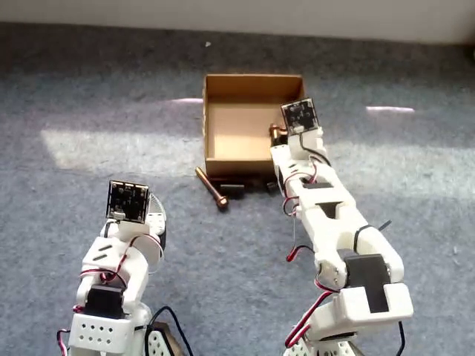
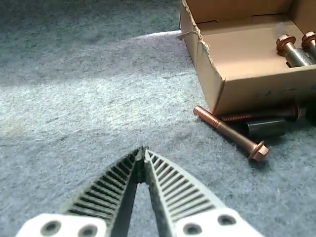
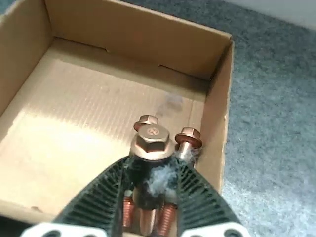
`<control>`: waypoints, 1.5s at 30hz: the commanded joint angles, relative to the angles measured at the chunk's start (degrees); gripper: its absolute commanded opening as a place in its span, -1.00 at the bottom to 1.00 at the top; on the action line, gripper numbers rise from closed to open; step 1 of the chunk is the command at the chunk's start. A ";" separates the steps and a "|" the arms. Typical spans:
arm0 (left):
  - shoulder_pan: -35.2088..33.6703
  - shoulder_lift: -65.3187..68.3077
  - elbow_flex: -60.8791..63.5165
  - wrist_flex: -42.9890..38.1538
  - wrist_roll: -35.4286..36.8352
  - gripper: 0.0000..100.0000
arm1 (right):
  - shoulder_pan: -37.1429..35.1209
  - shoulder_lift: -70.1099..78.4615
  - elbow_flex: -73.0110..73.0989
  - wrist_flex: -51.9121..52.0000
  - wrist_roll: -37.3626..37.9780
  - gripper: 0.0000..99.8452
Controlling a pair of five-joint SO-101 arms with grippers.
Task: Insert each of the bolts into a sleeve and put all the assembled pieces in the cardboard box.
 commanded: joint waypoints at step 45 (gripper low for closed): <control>-0.92 -3.03 1.19 -0.62 -1.05 -0.99 | -14.46 0.48 -37.32 80.75 -26.02 -0.73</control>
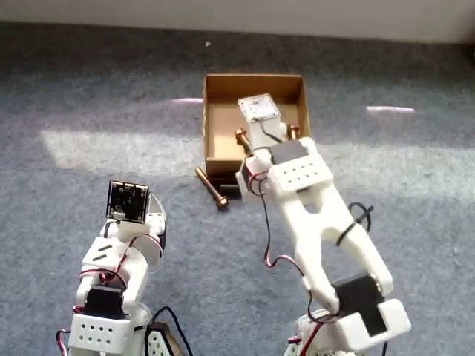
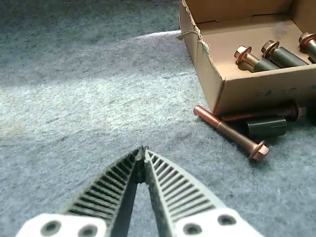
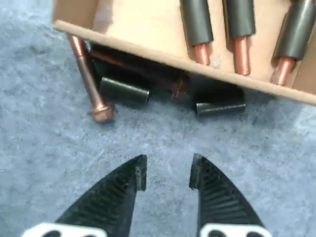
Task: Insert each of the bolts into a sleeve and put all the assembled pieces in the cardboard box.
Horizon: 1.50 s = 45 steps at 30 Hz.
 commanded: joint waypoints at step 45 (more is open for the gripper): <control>-1.10 -3.03 1.19 -0.53 -0.97 -0.99 | 9.98 38.20 -34.24 11.30 -25.93 -0.98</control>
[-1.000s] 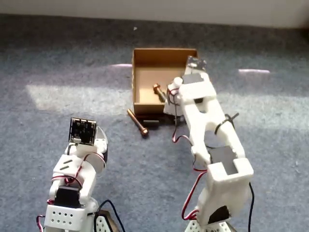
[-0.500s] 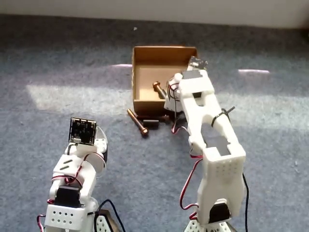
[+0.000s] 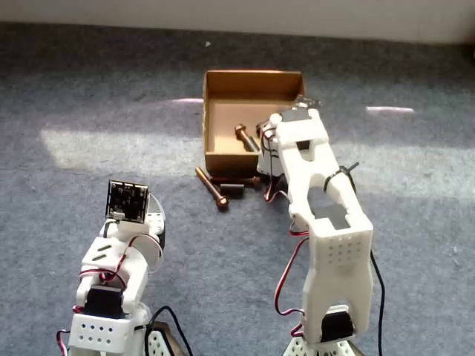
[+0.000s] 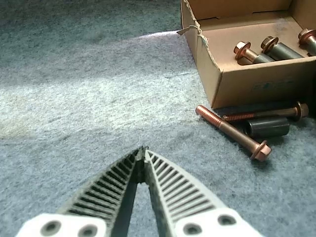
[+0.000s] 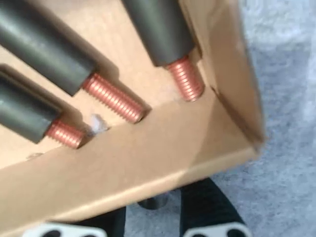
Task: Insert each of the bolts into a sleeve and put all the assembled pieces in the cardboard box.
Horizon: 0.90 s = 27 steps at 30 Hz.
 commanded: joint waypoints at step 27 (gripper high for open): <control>-0.40 -3.03 1.19 -0.62 -0.79 -0.99 | -3.47 -32.66 13.67 15.60 9.93 -0.99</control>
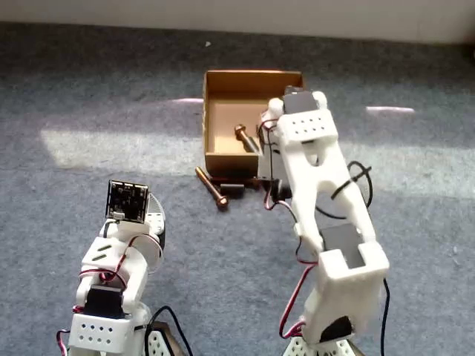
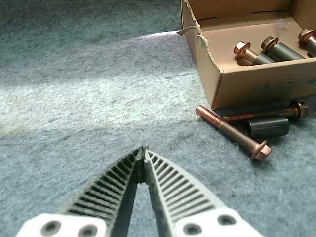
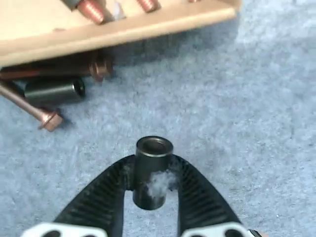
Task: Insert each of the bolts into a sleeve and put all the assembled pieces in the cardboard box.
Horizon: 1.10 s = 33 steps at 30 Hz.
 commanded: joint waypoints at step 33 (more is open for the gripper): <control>-11.30 -2.95 -3.56 -2.81 -21.36 -0.98 | 7.08 -59.21 75.65 -57.80 0.70 -0.99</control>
